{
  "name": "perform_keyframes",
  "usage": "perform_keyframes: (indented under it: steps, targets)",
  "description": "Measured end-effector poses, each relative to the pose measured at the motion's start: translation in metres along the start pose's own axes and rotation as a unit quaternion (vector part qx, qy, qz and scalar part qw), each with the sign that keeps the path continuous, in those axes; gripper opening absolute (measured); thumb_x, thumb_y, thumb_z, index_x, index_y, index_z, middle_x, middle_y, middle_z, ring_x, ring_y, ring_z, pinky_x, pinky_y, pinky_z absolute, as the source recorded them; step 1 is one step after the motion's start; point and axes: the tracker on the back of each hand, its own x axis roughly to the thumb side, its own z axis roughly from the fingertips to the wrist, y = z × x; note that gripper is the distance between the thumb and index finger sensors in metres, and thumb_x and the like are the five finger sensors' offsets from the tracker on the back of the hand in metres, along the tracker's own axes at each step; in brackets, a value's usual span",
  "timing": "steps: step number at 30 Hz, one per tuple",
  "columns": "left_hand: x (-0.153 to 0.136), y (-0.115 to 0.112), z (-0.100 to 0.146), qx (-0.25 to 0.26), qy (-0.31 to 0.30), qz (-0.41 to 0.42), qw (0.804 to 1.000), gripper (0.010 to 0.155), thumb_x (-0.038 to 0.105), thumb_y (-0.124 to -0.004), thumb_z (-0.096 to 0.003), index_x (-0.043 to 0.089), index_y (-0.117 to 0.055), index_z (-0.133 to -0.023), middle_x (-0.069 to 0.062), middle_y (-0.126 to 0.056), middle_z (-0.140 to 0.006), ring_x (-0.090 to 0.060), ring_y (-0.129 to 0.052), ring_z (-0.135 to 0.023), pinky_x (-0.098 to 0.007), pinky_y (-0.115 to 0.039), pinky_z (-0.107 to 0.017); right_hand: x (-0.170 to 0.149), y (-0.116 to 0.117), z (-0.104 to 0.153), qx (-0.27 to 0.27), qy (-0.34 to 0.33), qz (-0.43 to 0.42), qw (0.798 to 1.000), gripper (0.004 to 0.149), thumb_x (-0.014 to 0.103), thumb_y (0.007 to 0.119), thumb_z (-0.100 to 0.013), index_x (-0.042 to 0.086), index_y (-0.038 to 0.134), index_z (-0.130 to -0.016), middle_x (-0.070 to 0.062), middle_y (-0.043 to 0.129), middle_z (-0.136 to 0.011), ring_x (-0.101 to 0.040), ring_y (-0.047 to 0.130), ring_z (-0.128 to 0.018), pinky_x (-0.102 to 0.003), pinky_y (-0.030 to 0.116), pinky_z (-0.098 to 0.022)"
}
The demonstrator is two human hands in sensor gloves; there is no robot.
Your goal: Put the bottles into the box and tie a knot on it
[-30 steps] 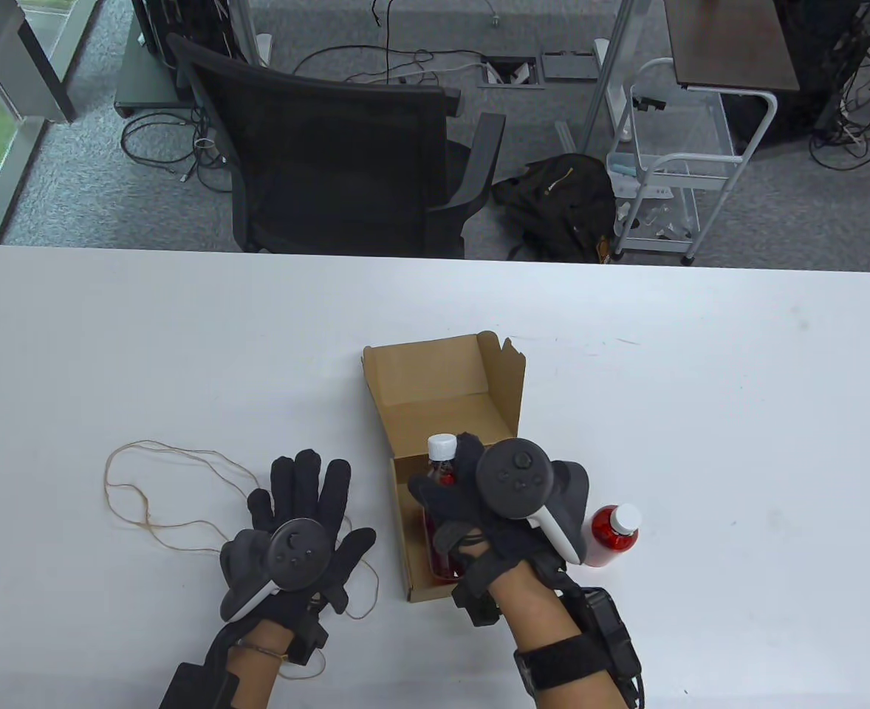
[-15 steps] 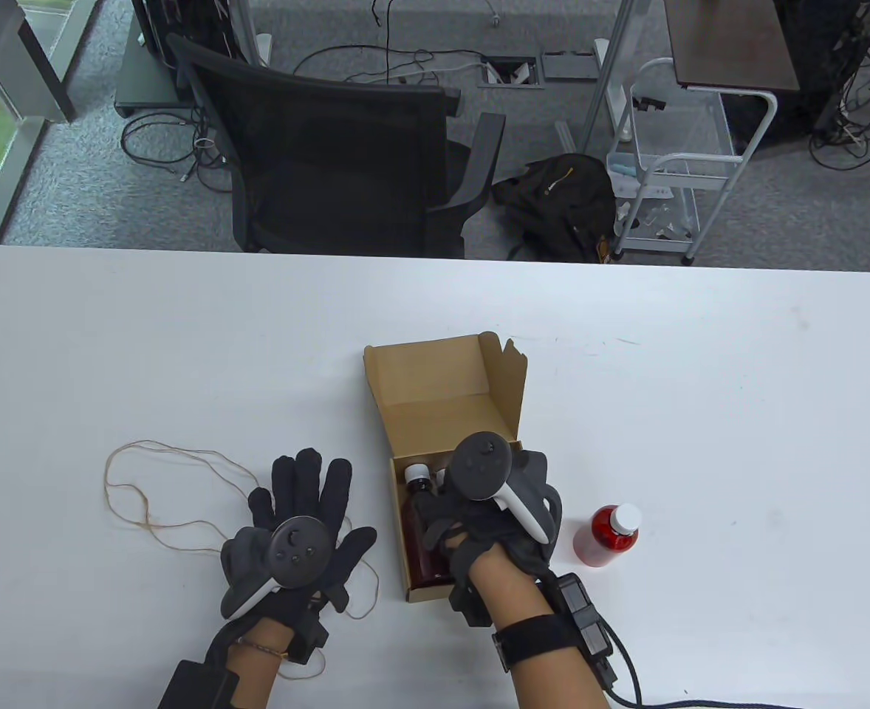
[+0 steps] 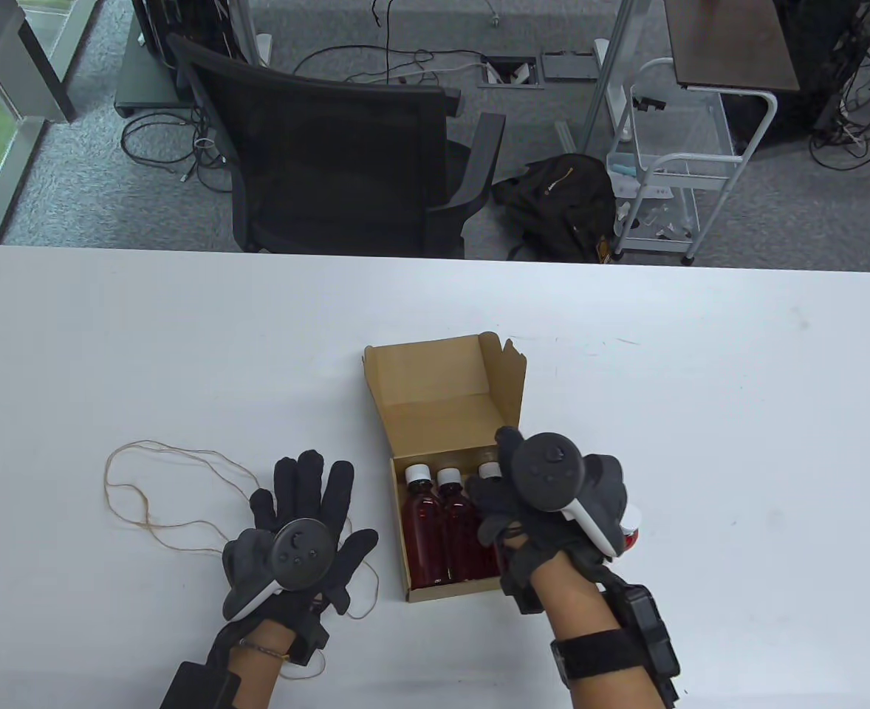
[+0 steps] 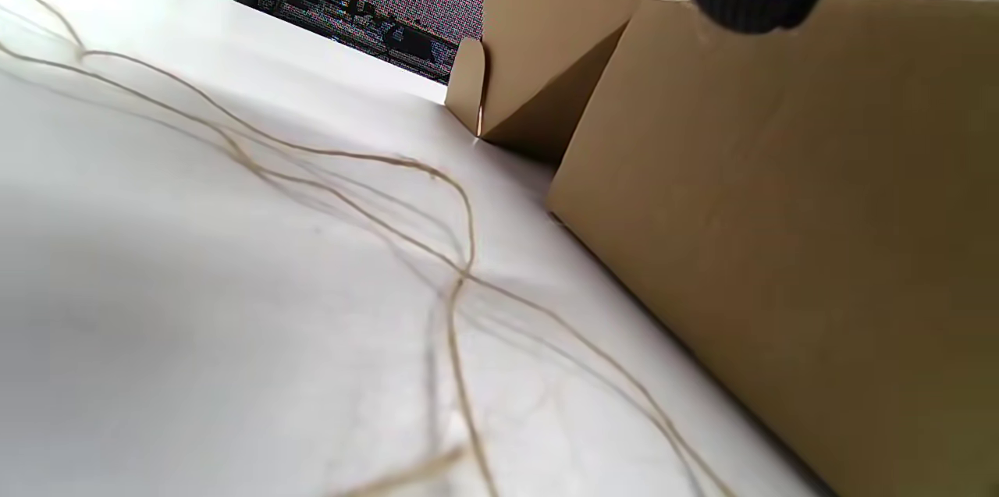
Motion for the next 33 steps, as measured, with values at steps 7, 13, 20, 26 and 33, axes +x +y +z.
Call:
perform_keyframes:
  steps: [7,13,20,26,33]
  targets:
    - [0.001,0.000,0.000,0.002,0.002,-0.002,1.000,0.095,0.062,-0.072,-0.0517,0.024,-0.018,-0.120,-0.028,-0.007,-0.125,-0.063,-0.012,-0.108,-0.082,-0.024,-0.065,-0.077,-0.036,0.021,-0.058,0.061,-0.060,0.995,0.094,0.051,0.093,-0.042,-0.001,0.049,-0.107,-0.030,0.064,-0.103,-0.053,0.071,-0.084,-0.065,0.064,-0.059]
    - [0.001,0.000,0.001,0.003,0.002,-0.004,1.000,0.095,0.062,-0.073,-0.0519,0.024,-0.019,-0.120,-0.028,-0.007,-0.125,-0.063,-0.013,-0.108,-0.082,-0.024,-0.065,-0.142,-0.010,0.040,-0.049,0.074,-0.211,0.973,0.103,0.059,0.090,-0.041,-0.002,0.043,-0.109,-0.031,0.058,-0.106,-0.055,0.064,-0.088,-0.066,0.058,-0.062]
    - [0.001,-0.002,0.002,-0.002,0.003,-0.009,1.000,0.095,0.062,-0.072,-0.0519,0.024,-0.019,-0.120,-0.028,-0.007,-0.125,-0.063,-0.013,-0.108,-0.082,-0.024,-0.065,-0.167,0.025,0.045,-0.015,0.068,-0.266,0.961,0.103,0.056,0.095,-0.037,0.002,0.044,-0.109,-0.029,0.057,-0.107,-0.053,0.063,-0.090,-0.066,0.056,-0.063]
    - [0.000,-0.002,0.002,-0.004,0.007,-0.006,1.000,0.095,0.062,-0.072,-0.0518,0.024,-0.019,-0.120,-0.028,-0.007,-0.125,-0.063,-0.013,-0.108,-0.082,-0.024,-0.065,-0.173,0.036,0.047,-0.053,0.060,-0.315,0.946,0.090,0.044,0.100,-0.037,0.008,0.055,-0.105,-0.023,0.065,-0.104,-0.047,0.071,-0.089,-0.064,0.062,-0.062]
    - [0.001,-0.003,0.001,-0.013,0.007,-0.005,1.000,0.095,0.062,-0.072,-0.0518,0.024,-0.018,-0.120,-0.028,-0.007,-0.125,-0.063,-0.012,-0.108,-0.082,-0.023,-0.065,-0.175,0.042,0.049,-0.012,0.032,-0.364,0.931,0.084,0.028,0.096,-0.039,0.007,0.048,-0.105,-0.023,0.056,-0.108,-0.053,0.056,-0.093,-0.069,0.053,-0.064]
